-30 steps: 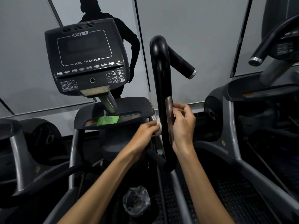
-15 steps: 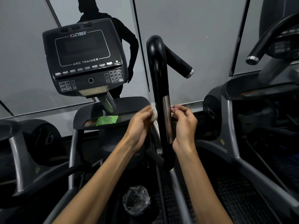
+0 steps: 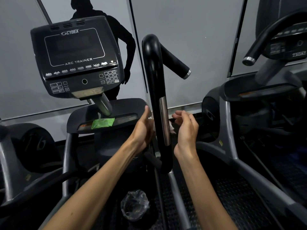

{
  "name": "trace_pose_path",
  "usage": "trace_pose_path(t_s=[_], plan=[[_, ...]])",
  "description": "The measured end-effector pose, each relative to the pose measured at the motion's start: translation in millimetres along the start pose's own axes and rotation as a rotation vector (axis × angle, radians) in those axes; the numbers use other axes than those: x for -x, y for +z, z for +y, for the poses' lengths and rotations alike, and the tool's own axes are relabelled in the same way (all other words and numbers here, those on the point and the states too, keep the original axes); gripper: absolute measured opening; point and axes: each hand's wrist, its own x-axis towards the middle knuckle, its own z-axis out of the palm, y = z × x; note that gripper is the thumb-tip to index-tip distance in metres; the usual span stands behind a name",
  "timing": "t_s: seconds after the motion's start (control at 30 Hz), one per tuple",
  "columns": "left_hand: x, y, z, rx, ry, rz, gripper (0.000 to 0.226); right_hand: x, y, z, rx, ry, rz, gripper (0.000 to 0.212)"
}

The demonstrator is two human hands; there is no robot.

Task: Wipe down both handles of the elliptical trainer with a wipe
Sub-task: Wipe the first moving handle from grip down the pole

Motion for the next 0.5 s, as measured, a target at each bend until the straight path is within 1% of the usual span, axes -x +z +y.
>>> trace_pose_path(t_s=[0.07, 0.1, 0.13, 0.2, 0.23, 0.27, 0.37, 0.4, 0.5], plan=[[4, -4, 1, -0.026, -0.013, -0.018, 0.091, 1, -2, 0, -0.005, 0.003, -0.022, 0.025], [3, -7, 4, -0.017, 0.004, -0.048, 0.093, 1, -2, 1, 0.0, -0.003, -0.029, 0.026], [2, -9, 11, 0.009, 0.028, -0.092, 0.102, 1, -2, 2, 0.008, -0.012, -0.036, 0.027], [-3, -13, 18, 0.061, 0.081, -0.12, 0.121, 1, 0, 4, 0.018, -0.019, -0.041, 0.029], [-1, -11, 19, 0.057, 0.096, -0.126, 0.12, 1, 2, 6, 0.023, -0.012, -0.039, 0.029], [1, -10, 16, 0.06, 0.108, -0.108, 0.111, 2, 5, 6, 0.025, -0.001, -0.037, 0.029], [8, -16, -6, 0.166, 0.113, -0.075, 0.068, 2, 8, 10, 0.019, 0.02, -0.033, 0.027], [11, -19, -12, 0.158, 0.124, -0.039, 0.054, 2, 8, 11, 0.018, 0.023, -0.027, 0.027], [15, -20, -15, -0.049, 0.208, 0.077, 0.011, 2, 9, 14, -0.005, 0.017, -0.011, 0.026]])
